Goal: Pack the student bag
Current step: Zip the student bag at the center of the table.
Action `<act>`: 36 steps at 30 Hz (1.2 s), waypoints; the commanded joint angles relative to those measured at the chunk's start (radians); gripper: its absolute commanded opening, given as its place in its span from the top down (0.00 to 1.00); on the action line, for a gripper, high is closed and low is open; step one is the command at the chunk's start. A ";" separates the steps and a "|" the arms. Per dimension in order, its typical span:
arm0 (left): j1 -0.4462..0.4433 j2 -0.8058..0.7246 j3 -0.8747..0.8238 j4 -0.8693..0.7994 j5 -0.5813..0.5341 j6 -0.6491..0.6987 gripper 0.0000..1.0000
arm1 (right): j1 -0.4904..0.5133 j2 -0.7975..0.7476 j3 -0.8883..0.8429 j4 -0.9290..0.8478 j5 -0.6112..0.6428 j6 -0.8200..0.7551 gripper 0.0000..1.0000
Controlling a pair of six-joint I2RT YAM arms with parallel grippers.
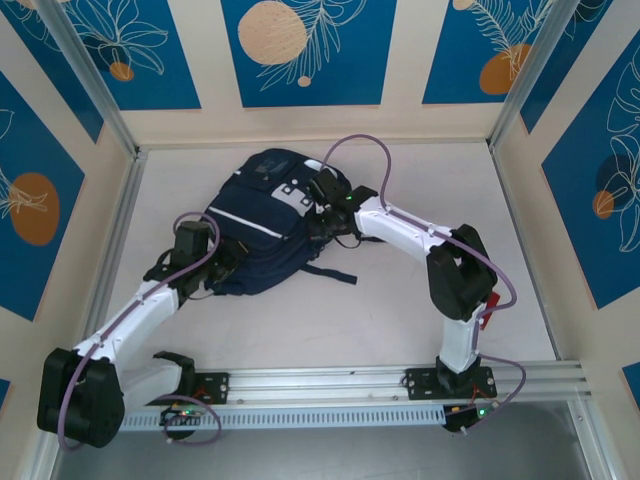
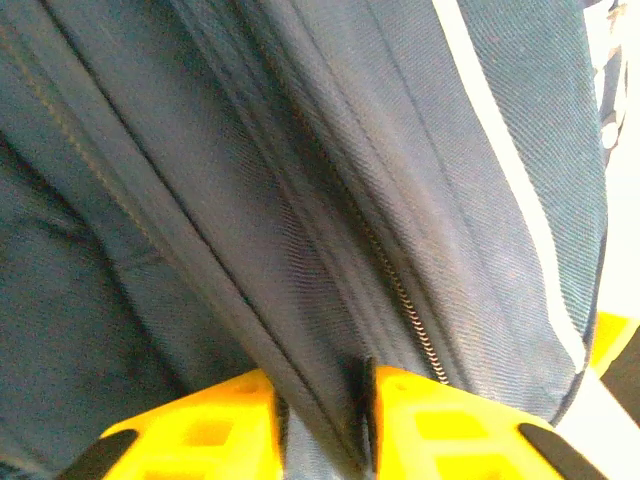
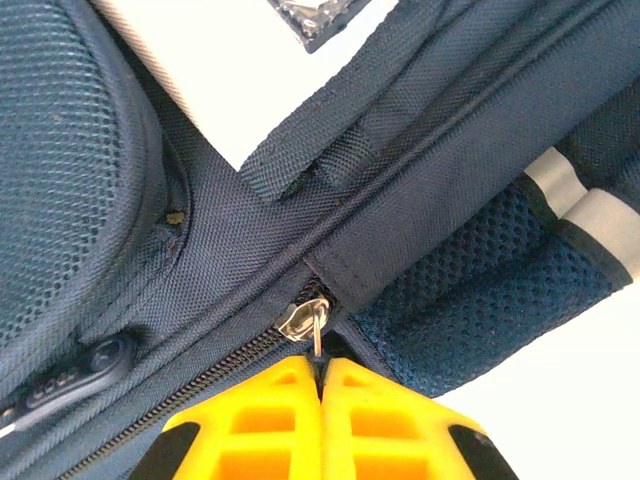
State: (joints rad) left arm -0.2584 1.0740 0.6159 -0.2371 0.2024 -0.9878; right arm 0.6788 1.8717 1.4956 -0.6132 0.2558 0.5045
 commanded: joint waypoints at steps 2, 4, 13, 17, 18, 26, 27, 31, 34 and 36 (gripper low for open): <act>0.010 -0.033 0.084 -0.134 0.001 0.105 0.55 | -0.084 -0.075 -0.050 -0.051 0.032 -0.039 1.00; 0.009 -0.047 0.104 -0.160 -0.010 0.127 0.48 | -0.101 -0.074 -0.048 -0.054 -0.007 -0.074 1.00; 0.008 -0.011 0.188 -0.191 0.004 0.230 0.36 | -0.140 -0.003 0.058 -0.157 0.096 -0.126 0.99; 0.004 0.051 0.235 -0.179 0.039 0.265 0.32 | -0.179 0.000 0.111 -0.226 0.171 -0.048 0.71; 0.002 0.068 0.249 -0.177 0.042 0.272 0.31 | -0.184 -0.018 0.103 -0.218 0.162 -0.036 0.63; -0.026 0.208 0.348 -0.149 0.049 0.327 0.28 | -0.217 -0.160 -0.056 -0.027 -0.218 -0.018 0.32; -0.034 0.233 0.366 -0.144 0.055 0.338 0.28 | -0.216 -0.167 -0.080 0.000 -0.275 -0.020 0.30; -0.079 0.352 0.463 -0.140 0.064 0.381 0.31 | -0.212 -0.174 -0.147 0.097 -0.428 -0.006 0.26; -0.118 0.445 0.544 -0.145 0.054 0.402 0.36 | -0.209 -0.157 -0.164 0.146 -0.486 -0.015 0.24; -0.136 0.502 0.589 -0.147 0.032 0.412 0.40 | -0.209 -0.136 -0.154 0.158 -0.521 -0.036 0.25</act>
State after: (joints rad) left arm -0.3683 1.5272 1.1450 -0.3866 0.2386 -0.6186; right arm 0.4648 1.7157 1.3392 -0.5293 -0.1314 0.4862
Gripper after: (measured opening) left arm 0.606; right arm 0.753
